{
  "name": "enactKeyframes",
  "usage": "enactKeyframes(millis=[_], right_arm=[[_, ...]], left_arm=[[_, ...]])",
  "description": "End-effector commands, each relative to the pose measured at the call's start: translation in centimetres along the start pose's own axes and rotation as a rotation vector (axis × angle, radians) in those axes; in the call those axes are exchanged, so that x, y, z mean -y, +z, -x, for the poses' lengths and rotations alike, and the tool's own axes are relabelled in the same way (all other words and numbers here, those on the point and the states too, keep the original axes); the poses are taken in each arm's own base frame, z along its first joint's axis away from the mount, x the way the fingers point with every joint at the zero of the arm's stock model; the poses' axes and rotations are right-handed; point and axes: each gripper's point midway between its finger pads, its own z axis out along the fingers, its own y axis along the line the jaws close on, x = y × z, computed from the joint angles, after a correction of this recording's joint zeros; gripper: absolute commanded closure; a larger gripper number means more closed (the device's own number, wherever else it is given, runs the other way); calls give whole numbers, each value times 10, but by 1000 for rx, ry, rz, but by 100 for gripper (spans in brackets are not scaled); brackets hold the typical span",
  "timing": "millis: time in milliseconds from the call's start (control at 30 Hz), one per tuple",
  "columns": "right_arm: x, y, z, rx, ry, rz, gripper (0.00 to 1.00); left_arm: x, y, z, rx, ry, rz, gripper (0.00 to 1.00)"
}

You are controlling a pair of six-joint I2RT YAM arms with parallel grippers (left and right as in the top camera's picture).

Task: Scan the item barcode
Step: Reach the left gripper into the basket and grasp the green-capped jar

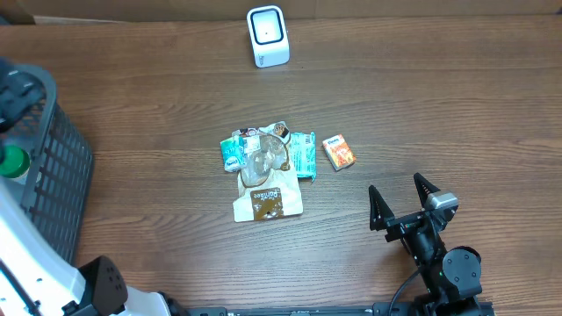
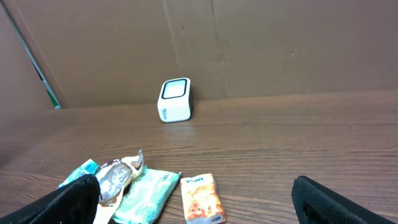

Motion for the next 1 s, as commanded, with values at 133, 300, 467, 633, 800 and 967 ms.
enactKeyframes(millis=[133,300,467,633,800,967], right_arm=[[-1,0,-2,1,-4,5,0],[-1,0,-2,1,-4,6,0],[-1,0,-2,1,-4,6,0],[-1,0,-2,1,-4,6,0],[-1,0,-2,1,-4,5,0],[-1,0,-2,1,-4,6,0]], left_arm=[[-56,40,8,-47,-66,120,0],[-71,100,-4,-122,48,163,2],[-72,127,-1,-106,99,150,2],[-77,158,-2,-86,139,151,2],[-90,191,-8,-77,154,129,2],[-79,228,-19,-51,311,-59,0]])
